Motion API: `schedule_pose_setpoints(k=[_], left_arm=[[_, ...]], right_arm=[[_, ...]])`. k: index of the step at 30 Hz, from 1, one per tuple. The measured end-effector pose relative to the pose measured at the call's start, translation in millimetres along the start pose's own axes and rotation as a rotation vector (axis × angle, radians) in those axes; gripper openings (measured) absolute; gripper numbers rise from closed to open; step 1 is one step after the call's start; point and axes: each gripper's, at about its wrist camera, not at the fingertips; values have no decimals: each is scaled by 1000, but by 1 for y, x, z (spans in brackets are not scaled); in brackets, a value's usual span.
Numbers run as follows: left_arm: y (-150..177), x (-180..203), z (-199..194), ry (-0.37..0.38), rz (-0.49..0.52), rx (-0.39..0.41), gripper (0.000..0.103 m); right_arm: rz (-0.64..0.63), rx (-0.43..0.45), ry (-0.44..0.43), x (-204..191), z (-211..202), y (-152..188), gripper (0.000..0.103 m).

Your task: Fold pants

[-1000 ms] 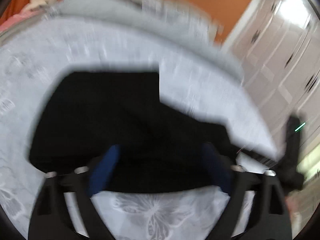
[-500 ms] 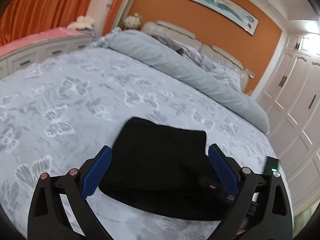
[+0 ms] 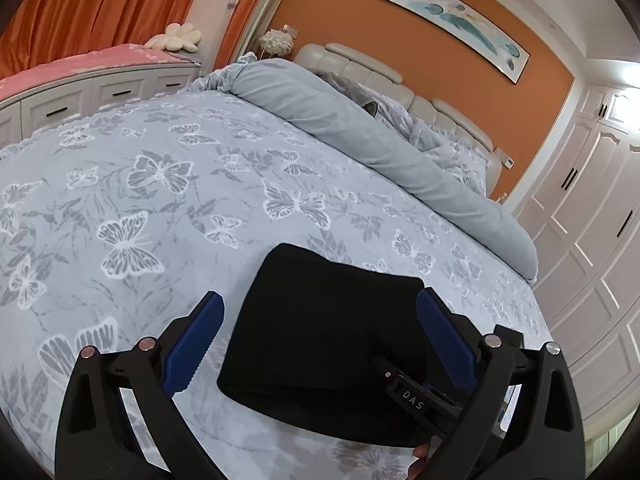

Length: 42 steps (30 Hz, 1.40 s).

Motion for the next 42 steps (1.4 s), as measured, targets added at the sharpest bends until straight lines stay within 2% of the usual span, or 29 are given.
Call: schedule_pose_setpoints(k=[3, 5, 8, 13, 17, 19, 21, 24, 28, 36, 42], left_arm=[[-1, -1, 1, -1, -7, -4, 95], [0, -1, 3, -9, -17, -9, 95], [0, -1, 8, -11, -41, -22, 95], [3, -3, 13, 36, -50, -73, 95], [0, -7, -2, 51, -14, -56, 95], [-3, -10, -9, 56, 12, -43, 95], [-5, -14, -12, 50, 17, -39, 95], [-9, -22, -13, 62, -10, -50, 95], [-11, -30, -10, 60, -30, -58, 95], [-11, -27, -7, 29, 4, -46, 95], [-17, -38, 1, -22, -10, -53, 95]], right_arm=[[11, 7, 7, 1, -1, 1, 43], [10, 2, 13, 0, -4, 1, 40], [30, -21, 16, 3, -5, -1, 40], [77, -13, 29, 3, -1, -1, 42], [82, 17, 82, -4, -3, 4, 41], [85, 30, 110, -8, -5, 4, 36], [75, 39, 135, -14, -9, 4, 24], [46, 44, 159, -22, -16, 4, 18], [25, 44, 167, -27, -20, 4, 18], [-24, 67, 160, -32, -23, 6, 16], [-47, 79, 102, -35, -35, 5, 15]])
Point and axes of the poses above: each gripper's, at about its wrist camera, not at the fingertips, and z roughly the way its jaws point, x to its right, y to its underside
